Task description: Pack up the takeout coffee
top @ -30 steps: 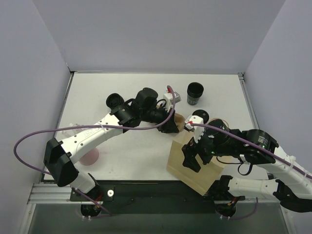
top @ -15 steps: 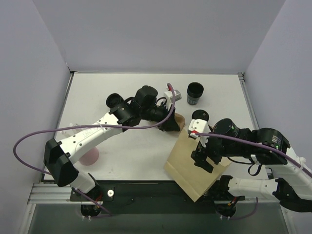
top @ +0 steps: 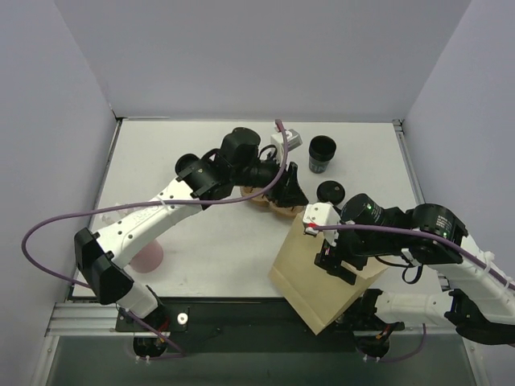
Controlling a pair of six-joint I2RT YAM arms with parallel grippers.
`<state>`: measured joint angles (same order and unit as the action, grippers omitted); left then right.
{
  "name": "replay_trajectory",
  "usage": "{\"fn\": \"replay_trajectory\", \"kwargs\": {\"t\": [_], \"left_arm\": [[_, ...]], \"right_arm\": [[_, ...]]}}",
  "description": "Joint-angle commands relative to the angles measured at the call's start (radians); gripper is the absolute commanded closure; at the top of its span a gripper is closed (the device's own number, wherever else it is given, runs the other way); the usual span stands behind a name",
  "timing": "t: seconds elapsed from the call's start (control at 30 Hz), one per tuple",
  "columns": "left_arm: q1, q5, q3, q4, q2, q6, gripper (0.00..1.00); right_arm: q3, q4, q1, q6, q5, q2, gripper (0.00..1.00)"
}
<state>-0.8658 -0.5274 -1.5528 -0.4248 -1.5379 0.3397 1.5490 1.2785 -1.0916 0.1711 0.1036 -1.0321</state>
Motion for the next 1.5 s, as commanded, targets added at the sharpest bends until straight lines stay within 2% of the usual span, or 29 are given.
{"fn": "replay_trajectory", "kwargs": {"t": [0.0,0.27,0.67,1.03,1.43,1.47], "left_arm": [[-0.009,-0.003,-0.110,-0.050,-0.057,-0.004,0.40],[-0.042,-0.019,-0.138,-0.112,-0.122,-0.033,0.39],[-0.055,-0.031,-0.170,-0.097,-0.177,-0.007,0.41],[-0.055,0.084,-0.302,-0.206,-0.226,0.028,0.36],[-0.062,0.098,-0.289,-0.230,-0.240,-0.025,0.36],[-0.065,0.099,-0.291,-0.218,-0.241,-0.027,0.39]], "right_arm": [[0.043,0.091,0.001,0.042,-0.059,-0.005,0.28],[0.075,0.160,-0.002,0.093,-0.096,-0.034,0.26],[0.065,0.194,-0.004,0.110,-0.101,-0.020,0.26],[0.037,0.188,-0.002,0.117,-0.127,-0.005,0.27],[0.014,0.165,-0.004,0.108,-0.137,0.014,0.27],[0.016,0.162,-0.002,0.108,-0.137,0.009,0.27]]}}
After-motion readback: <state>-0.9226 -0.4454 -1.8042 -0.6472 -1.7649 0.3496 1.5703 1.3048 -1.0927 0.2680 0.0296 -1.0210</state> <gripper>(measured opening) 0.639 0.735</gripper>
